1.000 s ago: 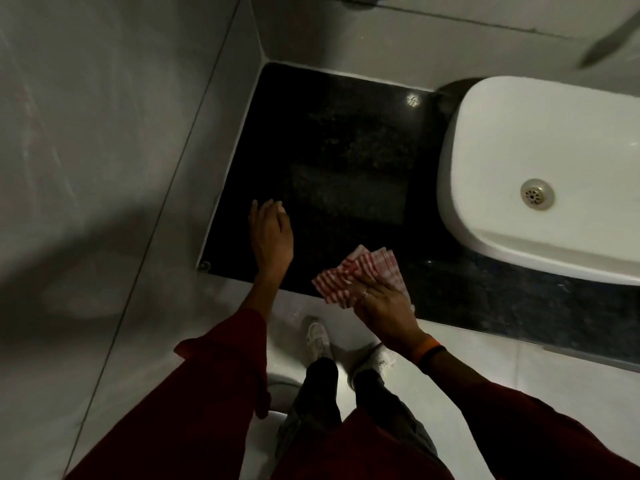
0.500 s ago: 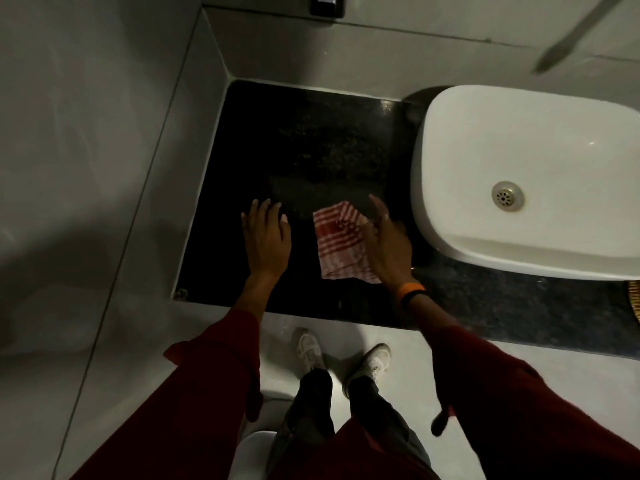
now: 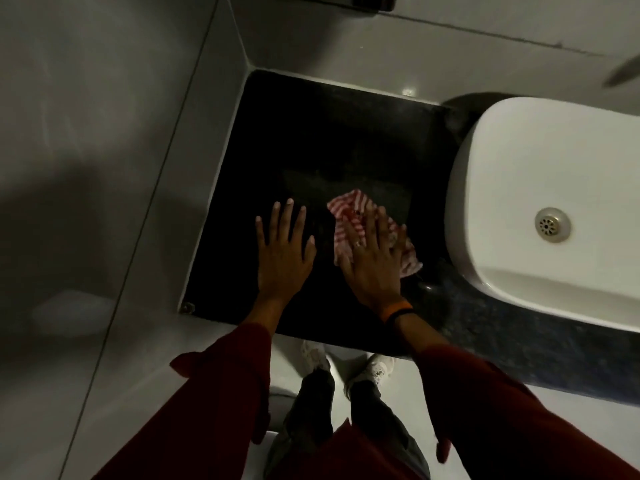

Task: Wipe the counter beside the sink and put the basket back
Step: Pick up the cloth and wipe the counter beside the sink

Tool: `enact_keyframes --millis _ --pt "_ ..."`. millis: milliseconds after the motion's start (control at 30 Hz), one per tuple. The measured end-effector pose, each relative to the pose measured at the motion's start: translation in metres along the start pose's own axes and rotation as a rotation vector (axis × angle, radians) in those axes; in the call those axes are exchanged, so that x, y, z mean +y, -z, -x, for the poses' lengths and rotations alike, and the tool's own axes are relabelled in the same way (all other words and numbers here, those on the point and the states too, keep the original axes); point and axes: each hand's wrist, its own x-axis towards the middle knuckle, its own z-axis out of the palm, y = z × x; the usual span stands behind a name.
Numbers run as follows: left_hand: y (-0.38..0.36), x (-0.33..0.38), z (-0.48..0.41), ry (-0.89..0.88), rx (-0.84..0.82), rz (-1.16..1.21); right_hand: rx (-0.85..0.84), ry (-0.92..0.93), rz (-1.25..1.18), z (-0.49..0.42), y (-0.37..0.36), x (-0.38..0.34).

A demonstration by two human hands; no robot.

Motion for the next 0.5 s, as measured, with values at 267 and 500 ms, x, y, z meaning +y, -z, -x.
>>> enact_keyframes --millis 267,500 --pt "-0.001 0.000 -0.001 0.002 -0.022 -0.016 0.025 -0.061 -0.051 -0.105 0.006 -0.008" --pt "-0.006 -0.002 -0.003 0.007 -0.017 0.001 -0.040 -0.090 -0.034 -0.146 0.015 -0.010"
